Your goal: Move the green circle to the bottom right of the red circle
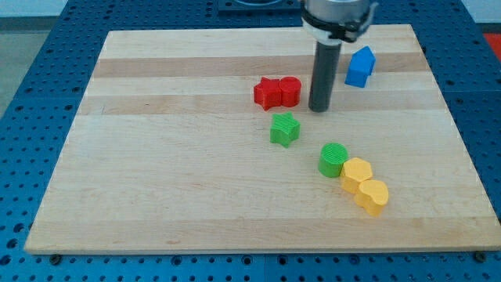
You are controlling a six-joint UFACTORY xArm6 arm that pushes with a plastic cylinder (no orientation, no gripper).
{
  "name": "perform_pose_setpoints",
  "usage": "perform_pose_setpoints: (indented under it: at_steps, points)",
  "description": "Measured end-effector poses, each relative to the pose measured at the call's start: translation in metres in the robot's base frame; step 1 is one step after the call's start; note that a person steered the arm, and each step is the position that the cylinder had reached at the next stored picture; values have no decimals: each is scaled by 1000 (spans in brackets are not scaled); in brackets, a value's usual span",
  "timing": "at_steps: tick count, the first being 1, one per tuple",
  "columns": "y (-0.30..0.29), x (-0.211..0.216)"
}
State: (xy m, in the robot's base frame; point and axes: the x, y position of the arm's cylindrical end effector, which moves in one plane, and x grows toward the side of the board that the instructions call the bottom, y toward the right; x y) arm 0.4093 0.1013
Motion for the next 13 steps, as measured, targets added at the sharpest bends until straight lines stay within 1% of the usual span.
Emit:
perform_pose_setpoints:
  at_steps: [1, 2, 3, 4, 5, 6, 7, 8, 10, 11, 12, 13]
  points:
    - [26, 36]
    - [31, 66]
    - [31, 86]
    - [46, 87]
    - [85, 92]
    - [113, 126]
    - [119, 188]
    - [113, 209]
    - [42, 209]
    - [33, 205]
    - [33, 184]
    - [18, 183]
